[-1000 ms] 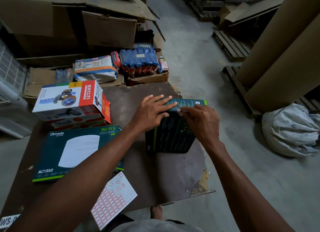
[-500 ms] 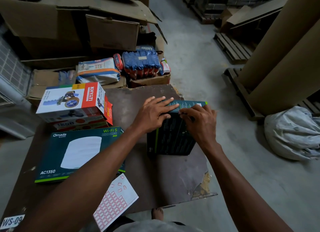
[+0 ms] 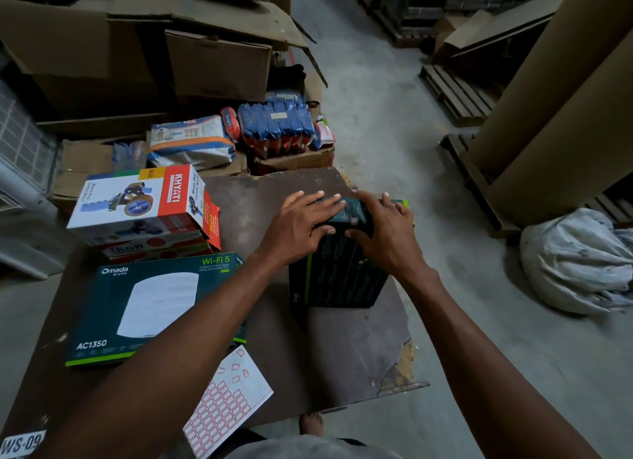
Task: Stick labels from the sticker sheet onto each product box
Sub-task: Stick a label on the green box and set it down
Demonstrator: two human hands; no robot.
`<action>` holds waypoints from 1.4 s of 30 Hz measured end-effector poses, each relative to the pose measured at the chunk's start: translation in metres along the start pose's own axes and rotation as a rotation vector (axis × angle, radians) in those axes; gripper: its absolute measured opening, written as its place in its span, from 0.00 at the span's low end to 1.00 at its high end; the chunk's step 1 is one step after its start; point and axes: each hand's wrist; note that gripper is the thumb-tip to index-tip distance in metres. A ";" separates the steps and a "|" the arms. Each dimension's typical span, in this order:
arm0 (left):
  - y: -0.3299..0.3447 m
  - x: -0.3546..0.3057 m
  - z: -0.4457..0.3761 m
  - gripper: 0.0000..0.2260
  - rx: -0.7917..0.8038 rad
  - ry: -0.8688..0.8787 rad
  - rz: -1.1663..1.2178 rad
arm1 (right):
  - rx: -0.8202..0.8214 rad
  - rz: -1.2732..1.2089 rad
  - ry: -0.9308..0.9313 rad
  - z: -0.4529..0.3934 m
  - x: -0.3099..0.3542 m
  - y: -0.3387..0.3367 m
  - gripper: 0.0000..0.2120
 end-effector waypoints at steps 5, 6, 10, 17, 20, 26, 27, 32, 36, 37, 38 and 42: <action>0.002 -0.003 0.003 0.26 -0.123 0.027 0.017 | 0.089 0.305 -0.073 0.002 0.003 0.011 0.43; 0.002 -0.003 0.005 0.26 -0.151 0.032 0.031 | 0.083 0.338 -0.099 0.002 0.003 0.010 0.43; 0.009 -0.002 0.026 0.39 -0.265 -0.090 0.119 | 0.100 0.375 -0.130 0.000 0.009 0.008 0.42; 0.063 -0.011 0.086 0.51 -0.194 -0.624 0.566 | 0.130 0.355 -0.140 0.004 0.013 0.008 0.37; 0.076 -0.002 0.090 0.42 -0.117 -0.763 0.633 | 0.111 0.359 -0.148 0.007 0.014 0.007 0.36; 0.099 0.032 0.109 0.44 0.090 -0.688 0.681 | 0.125 0.367 -0.212 0.013 0.001 -0.006 0.38; 0.101 0.034 0.113 0.45 0.100 -0.681 0.691 | 0.124 0.362 -0.219 0.014 -0.004 -0.009 0.38; 0.089 0.017 0.106 0.35 -0.079 -0.560 0.570 | 0.042 0.185 -0.148 0.020 -0.040 -0.023 0.40; 0.072 0.009 0.083 0.29 -0.193 -0.425 0.344 | -0.002 -0.136 -0.039 0.027 -0.071 -0.021 0.44; 0.069 0.010 0.079 0.28 -0.202 -0.395 0.262 | 0.010 -0.200 0.006 0.030 -0.076 -0.018 0.44; 0.065 0.009 0.075 0.27 -0.193 -0.375 0.178 | 0.024 -0.246 0.051 0.033 -0.081 -0.014 0.45; 0.055 -0.003 0.067 0.26 -0.097 -0.329 -0.059 | 0.097 -0.344 0.253 0.049 -0.092 0.010 0.49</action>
Point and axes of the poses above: each hand's wrist, its own z-axis away from the middle knuckle, its own y-axis out of the palm, x = y × z, and after that the axes turned 4 degrees about -x, right-handed
